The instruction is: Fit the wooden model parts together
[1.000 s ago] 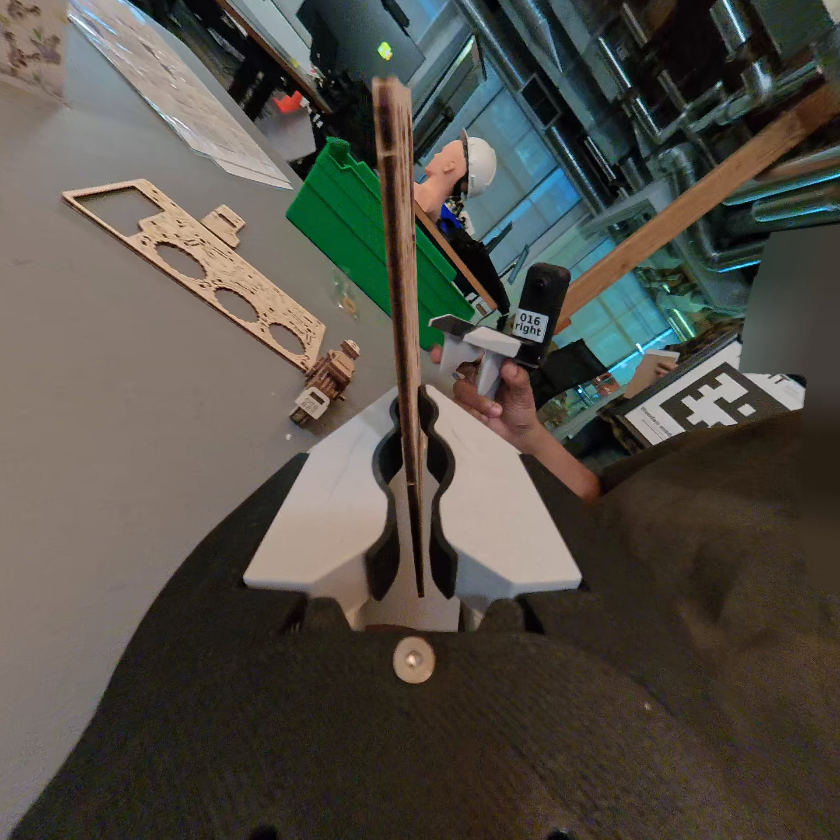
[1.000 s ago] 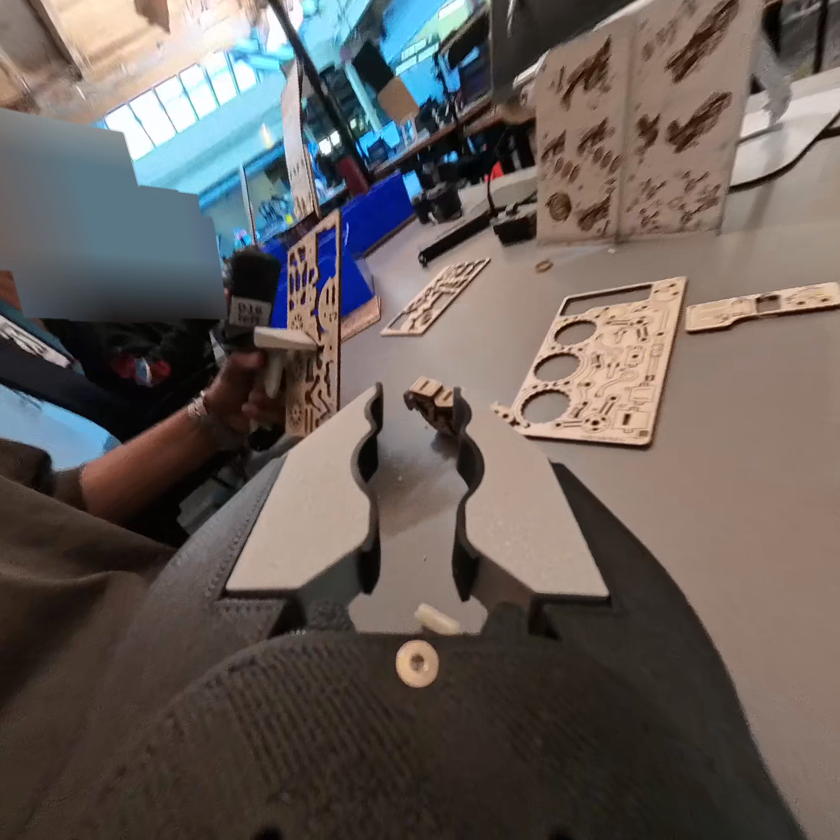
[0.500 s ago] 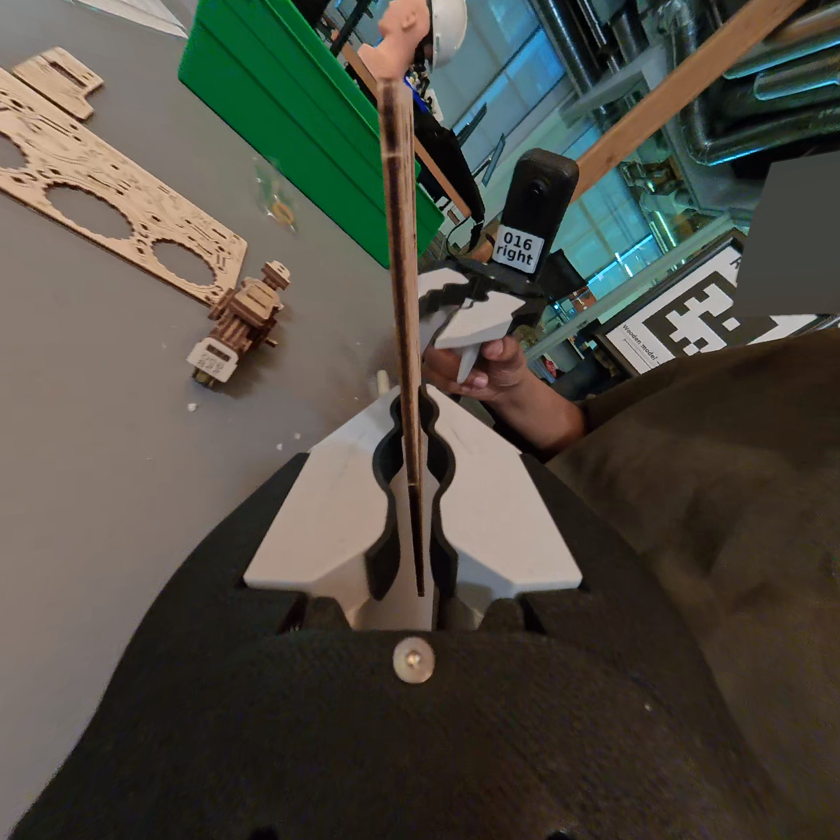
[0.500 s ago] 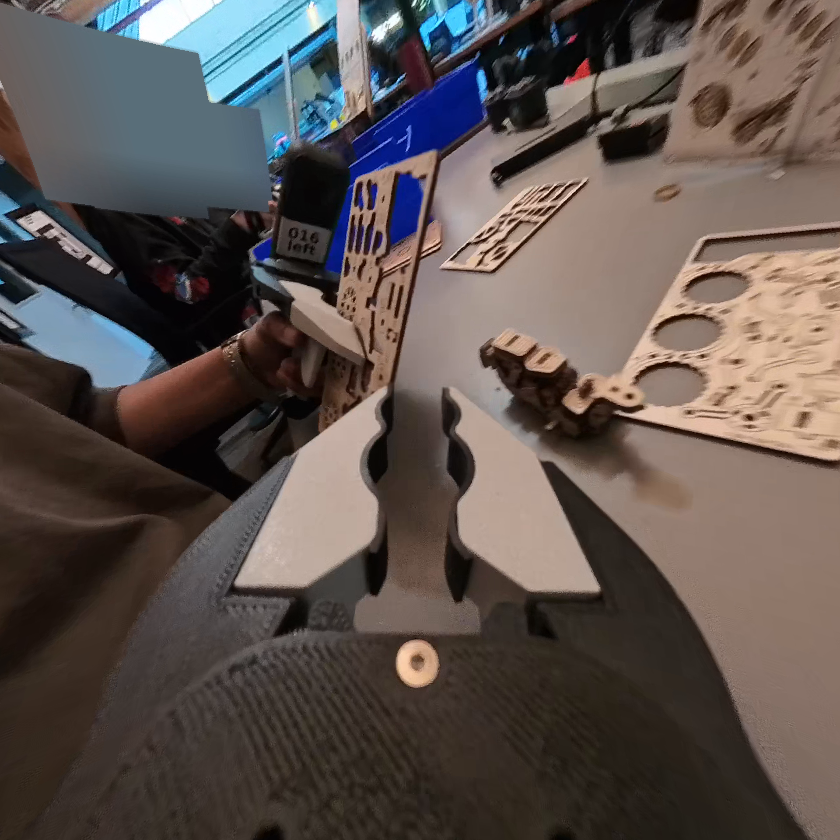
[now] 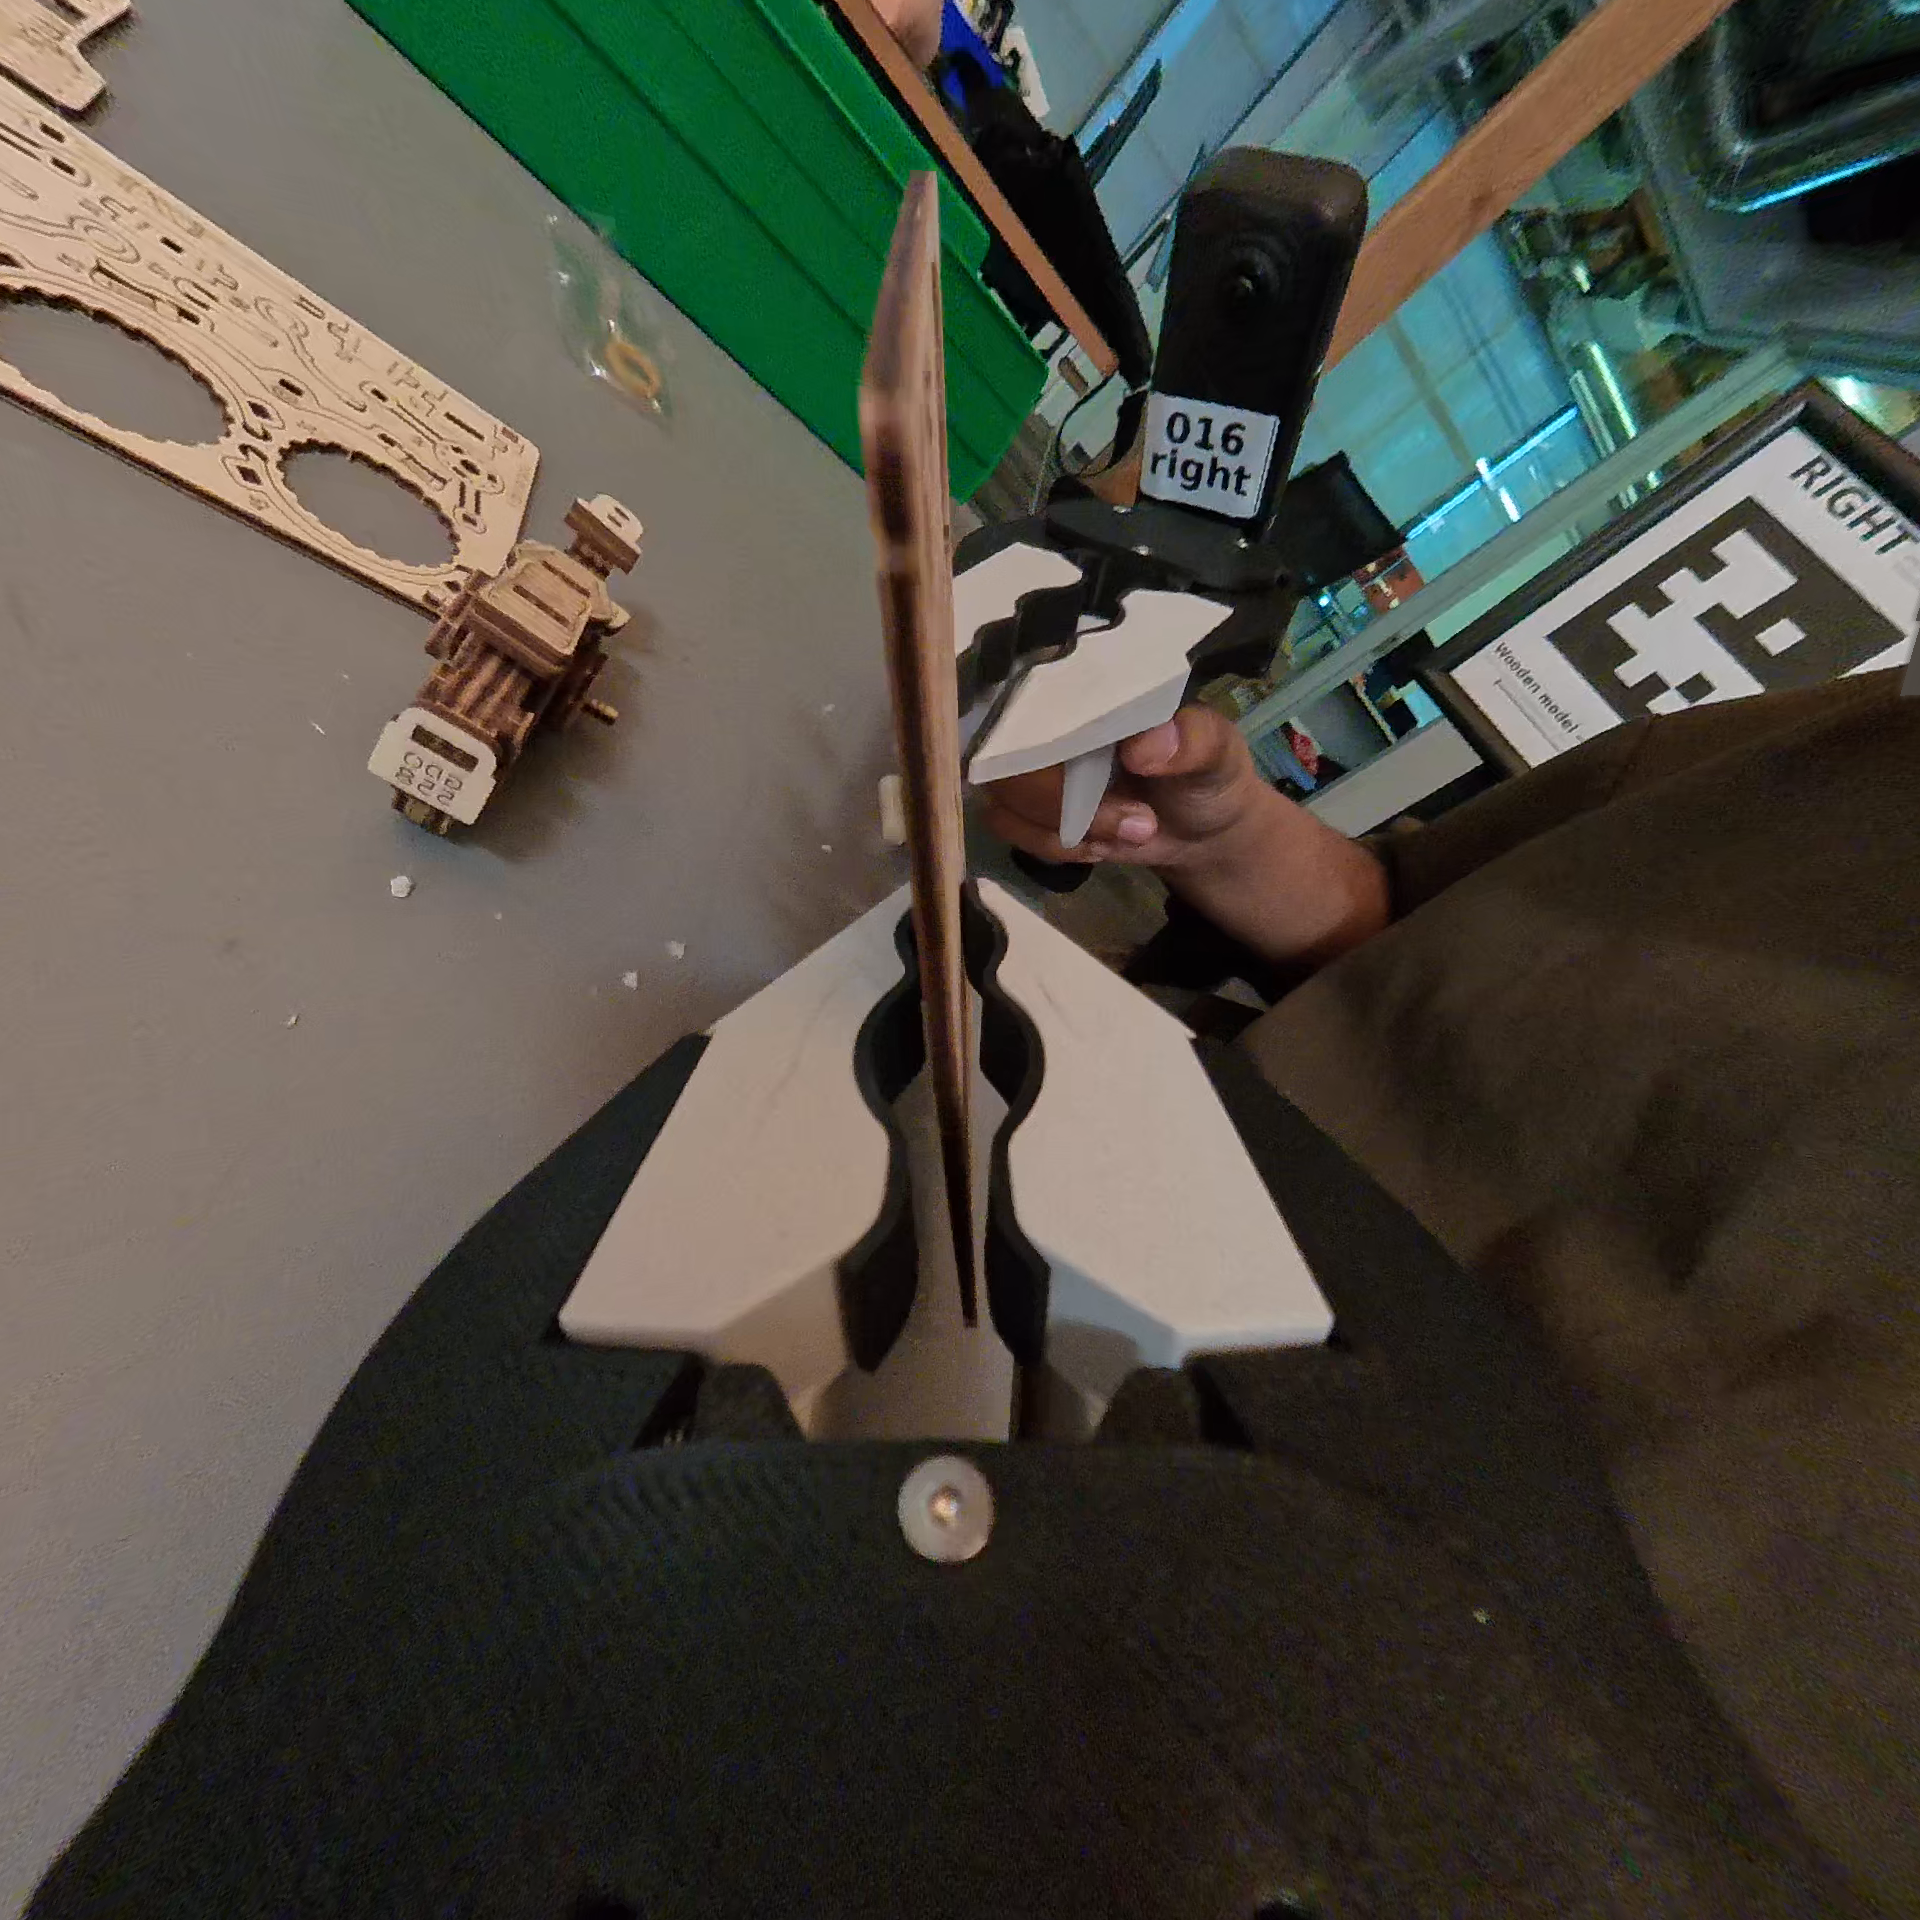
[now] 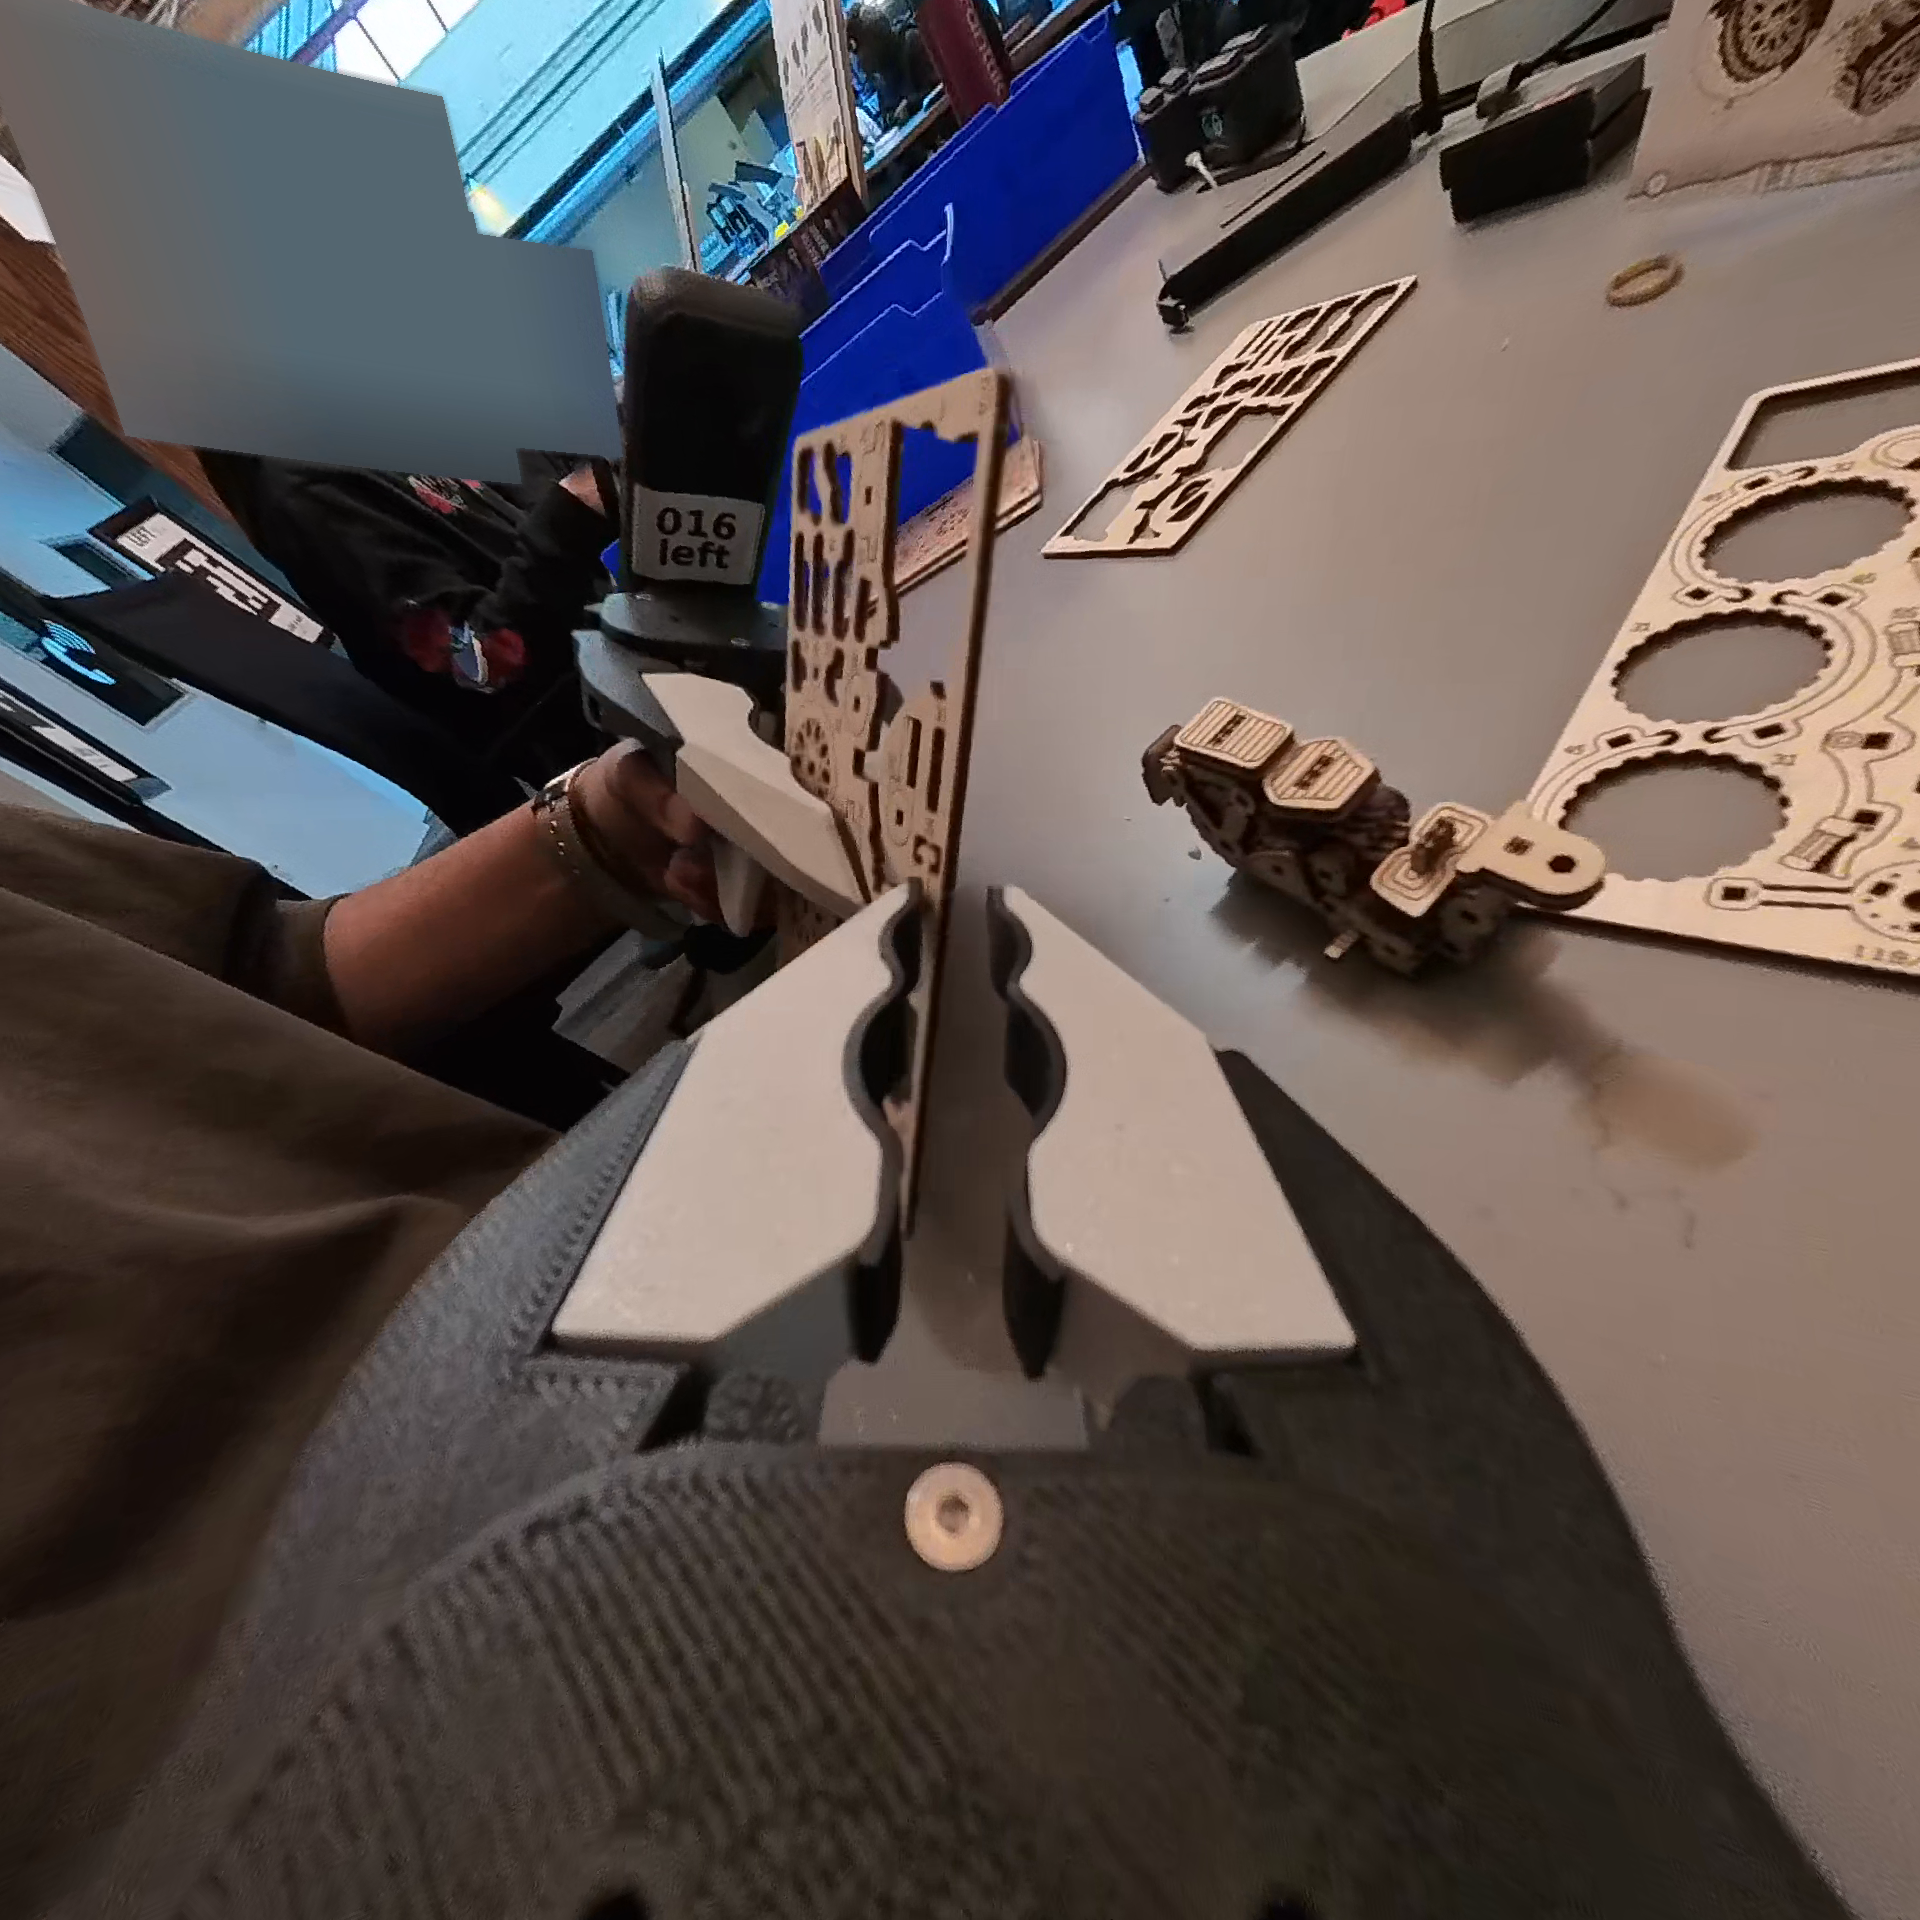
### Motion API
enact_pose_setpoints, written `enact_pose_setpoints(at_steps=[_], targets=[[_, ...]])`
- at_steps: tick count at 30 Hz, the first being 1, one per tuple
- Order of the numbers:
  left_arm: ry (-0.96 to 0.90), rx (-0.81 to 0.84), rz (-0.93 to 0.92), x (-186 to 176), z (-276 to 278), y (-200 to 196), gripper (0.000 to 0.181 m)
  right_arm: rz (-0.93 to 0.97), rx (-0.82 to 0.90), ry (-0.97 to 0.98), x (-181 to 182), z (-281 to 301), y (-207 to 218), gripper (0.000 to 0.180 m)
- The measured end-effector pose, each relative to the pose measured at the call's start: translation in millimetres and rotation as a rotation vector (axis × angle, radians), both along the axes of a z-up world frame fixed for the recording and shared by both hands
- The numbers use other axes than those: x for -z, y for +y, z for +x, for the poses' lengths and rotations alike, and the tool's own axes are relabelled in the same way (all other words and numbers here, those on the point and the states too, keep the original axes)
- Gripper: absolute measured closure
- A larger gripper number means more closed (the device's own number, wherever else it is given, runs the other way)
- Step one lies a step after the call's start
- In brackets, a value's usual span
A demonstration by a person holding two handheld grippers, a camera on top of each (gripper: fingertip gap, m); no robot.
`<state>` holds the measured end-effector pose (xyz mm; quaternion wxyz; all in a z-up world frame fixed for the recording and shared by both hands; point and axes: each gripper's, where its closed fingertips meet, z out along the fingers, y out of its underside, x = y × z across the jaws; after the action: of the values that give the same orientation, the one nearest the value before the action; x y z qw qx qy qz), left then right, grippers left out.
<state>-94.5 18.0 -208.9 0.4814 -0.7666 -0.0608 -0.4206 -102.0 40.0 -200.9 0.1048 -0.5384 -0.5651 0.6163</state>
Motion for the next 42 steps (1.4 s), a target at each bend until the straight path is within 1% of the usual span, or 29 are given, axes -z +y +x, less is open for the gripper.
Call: enact_pose_setpoints(at_steps=[2, 10, 13, 14, 18, 23, 33, 42], targets=[[0.019, -0.001, -0.014, 4, 0, 1, 0.180, -0.005, -0.005, -0.009, 1, 0, -1, 0.176], [0.081, 0.011, -0.021, 8, 3, -3, 0.179, -0.032, -0.021, -0.024, 2, -2, -7, 0.177], [0.052, -0.048, 0.015, 0, -5, 2, 0.174, -0.026, -0.049, -0.058, 8, -1, -14, 0.177], [0.034, -0.055, 0.021, -2, -7, 2, 0.177, -0.028, -0.056, -0.067, 10, -1, -17, 0.178], [0.009, -0.051, 0.021, -4, -9, -1, 0.180, -0.027, -0.055, -0.061, 10, -4, -22, 0.177], [0.031, -0.026, 0.011, -1, -4, -2, 0.179, -0.038, -0.056, -0.046, 7, -3, -21, 0.175], [0.087, -0.021, -0.005, 5, -4, -2, 0.179, -0.003, -0.067, -0.059, 12, -2, -22, 0.176], [0.107, -0.033, -0.032, 10, -7, -3, 0.179, 0.125, -0.035, -0.065, 18, -6, -24, 0.176]])
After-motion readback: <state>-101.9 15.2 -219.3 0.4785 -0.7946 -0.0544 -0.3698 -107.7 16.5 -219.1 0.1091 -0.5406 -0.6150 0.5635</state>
